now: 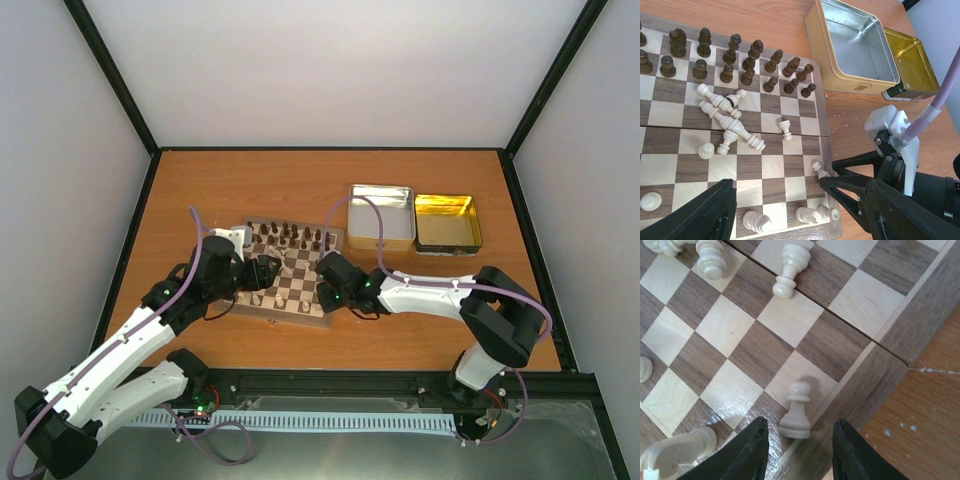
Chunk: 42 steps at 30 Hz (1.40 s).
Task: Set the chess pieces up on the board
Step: Place the chess piece on the chessboard.
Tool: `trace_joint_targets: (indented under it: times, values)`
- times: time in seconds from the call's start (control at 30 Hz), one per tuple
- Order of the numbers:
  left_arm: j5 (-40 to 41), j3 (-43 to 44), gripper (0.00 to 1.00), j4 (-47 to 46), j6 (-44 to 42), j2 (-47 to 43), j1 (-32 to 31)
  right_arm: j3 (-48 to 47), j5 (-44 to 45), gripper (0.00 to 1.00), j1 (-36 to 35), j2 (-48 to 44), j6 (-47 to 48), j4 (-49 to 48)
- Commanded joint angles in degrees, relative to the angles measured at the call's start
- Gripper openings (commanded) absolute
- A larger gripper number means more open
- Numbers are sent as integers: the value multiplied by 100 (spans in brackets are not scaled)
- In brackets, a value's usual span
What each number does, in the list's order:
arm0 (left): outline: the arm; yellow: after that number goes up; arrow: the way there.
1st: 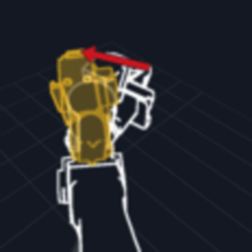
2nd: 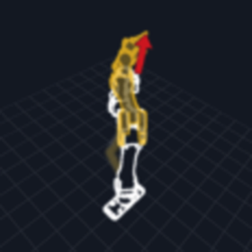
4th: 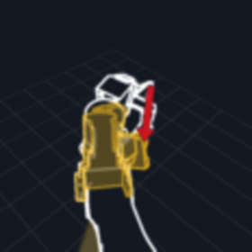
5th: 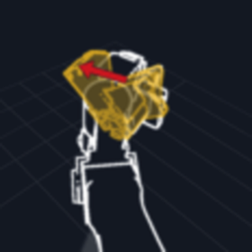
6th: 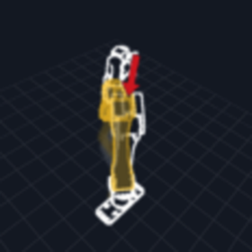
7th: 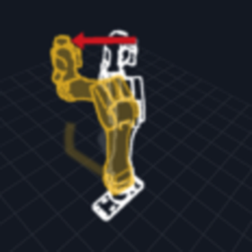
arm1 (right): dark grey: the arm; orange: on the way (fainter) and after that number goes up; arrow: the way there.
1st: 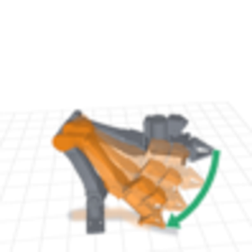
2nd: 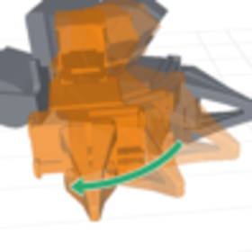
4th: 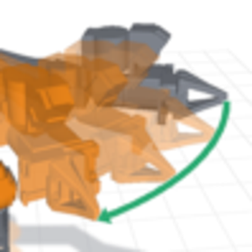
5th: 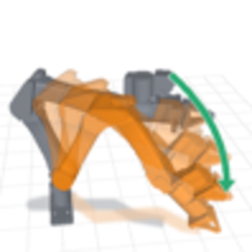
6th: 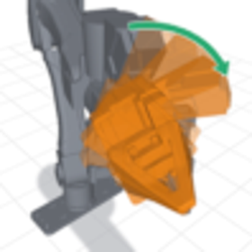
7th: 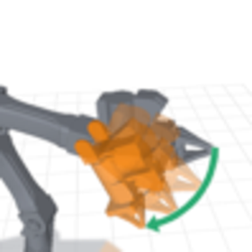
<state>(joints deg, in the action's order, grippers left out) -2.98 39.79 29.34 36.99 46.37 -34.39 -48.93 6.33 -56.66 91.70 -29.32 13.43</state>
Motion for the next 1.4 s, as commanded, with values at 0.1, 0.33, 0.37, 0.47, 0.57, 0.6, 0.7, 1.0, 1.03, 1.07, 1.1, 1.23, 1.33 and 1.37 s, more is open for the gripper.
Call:
trace_joint_targets:
  times: [0.1, 0.33, 0.37, 0.47, 0.57, 0.6, 0.7, 1.0, 1.03, 1.07, 1.1, 1.23, 1.33, 1.37]
  values:
    - [55, 24, 72, -113, -23, -8, 57, -333, 72, 34, -38, 282, 124, 215]
    - [51, 20, 72, -103, -5, -17, 64, -381, 87, 24, -46, 407, 129, 339]
    - [47, 16, 72, -108, -2, -16, 66, -374, 82, 22, -46, 409, 124, 353]
    - [6, 11, 72, -132, 16, -9, 64, -317, 100, 15, -46, 400, 138, 329]
    - [-52, 25, 72, -155, 43, 9, 65, -234, 253, 12, -46, 344, 158, 204]
    - [-86, 29, 72, -152, 59, 20, 64, -187, 326, 11, -46, 291, 169, 119]
    - [-293, 234, 72, 41, 224, 60, 64, 143, 556, 10, -46, -139, 342, -460]
    - [-1973, 675, 81, -400, 600, 268, 64, 1298, -123, 14, -42, -1963, 1303, -2462]
    - [-2178, 737, 83, -455, 614, 334, 65, 1323, -321, 14, -46, -2077, 1415, -2495]
    - [-2373, 801, 85, -541, 626, 412, 64, 1330, -531, 14, -46, -2215, 1505, -2499]
    - [-2575, 851, 87, -602, 647, 488, 64, 1334, -689, 14, -46, -2311, 1580, -2482]
    - [-3123, 984, 89, -810, 906, 750, 73, 1392, -1232, 14, -46, -2708, 1703, -2518]
    - [-3316, 1029, 82, -815, 1087, 958, 74, 1503, -1427, 15, -46, -2997, 1722, -2656]
    - [-3388, 1026, 75, -830, 1144, 1015, 73, 1502, -1462, 15, -46, -3046, 1735, -2644]
